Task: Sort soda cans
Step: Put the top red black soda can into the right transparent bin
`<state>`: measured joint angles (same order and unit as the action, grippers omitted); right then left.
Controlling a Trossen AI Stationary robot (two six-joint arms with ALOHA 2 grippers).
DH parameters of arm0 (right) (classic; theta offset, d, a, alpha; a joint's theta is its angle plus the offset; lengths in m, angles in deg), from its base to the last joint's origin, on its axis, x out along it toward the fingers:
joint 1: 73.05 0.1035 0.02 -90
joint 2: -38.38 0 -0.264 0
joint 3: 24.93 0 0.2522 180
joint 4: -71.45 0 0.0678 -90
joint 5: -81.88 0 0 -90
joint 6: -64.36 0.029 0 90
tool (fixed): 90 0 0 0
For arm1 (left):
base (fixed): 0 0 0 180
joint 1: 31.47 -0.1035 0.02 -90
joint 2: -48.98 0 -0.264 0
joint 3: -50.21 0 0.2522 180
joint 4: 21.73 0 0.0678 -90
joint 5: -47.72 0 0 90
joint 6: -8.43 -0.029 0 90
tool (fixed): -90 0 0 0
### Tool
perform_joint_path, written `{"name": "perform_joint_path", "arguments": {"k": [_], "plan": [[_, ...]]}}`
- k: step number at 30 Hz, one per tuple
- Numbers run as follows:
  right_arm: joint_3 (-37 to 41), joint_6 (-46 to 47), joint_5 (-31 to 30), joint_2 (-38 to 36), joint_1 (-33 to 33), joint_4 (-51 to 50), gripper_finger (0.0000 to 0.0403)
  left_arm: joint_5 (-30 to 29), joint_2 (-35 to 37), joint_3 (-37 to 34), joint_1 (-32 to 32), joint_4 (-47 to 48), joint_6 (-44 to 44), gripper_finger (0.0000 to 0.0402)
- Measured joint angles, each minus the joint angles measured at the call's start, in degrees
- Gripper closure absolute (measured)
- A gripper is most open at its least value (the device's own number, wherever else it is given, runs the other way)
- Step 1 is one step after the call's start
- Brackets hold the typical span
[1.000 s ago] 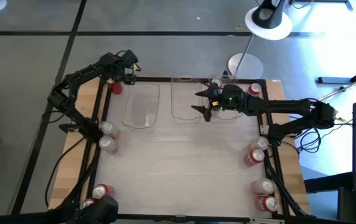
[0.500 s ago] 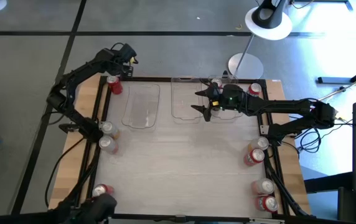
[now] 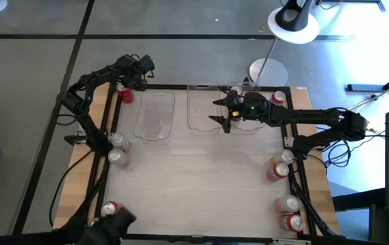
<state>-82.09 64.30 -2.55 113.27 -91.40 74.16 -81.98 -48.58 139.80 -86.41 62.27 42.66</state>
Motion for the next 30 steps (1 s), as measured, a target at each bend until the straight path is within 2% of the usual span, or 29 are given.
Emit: {"name": "perform_joint_path", "arguments": {"k": [16, 26, 30], "plan": [[0.0, 0.0, 0.0, 0.0, 0.0, -0.3, 0.0066, -0.3, -6.3, 0.2, -0.3, 0.8, -3.3, 0.0054], [0.0, 0.0, 0.0, 0.0, 0.0, -0.5, 0.0066, 2.2, -5.9, 0.1, -0.5, 1.2, -6.8, 0.0054], [0.0, 0.0, 0.0, 0.0, 0.0, -0.6, 0.0066, 6.0, -4.8, 0.1, -0.5, 0.9, -9.8, 0.0054]]}}
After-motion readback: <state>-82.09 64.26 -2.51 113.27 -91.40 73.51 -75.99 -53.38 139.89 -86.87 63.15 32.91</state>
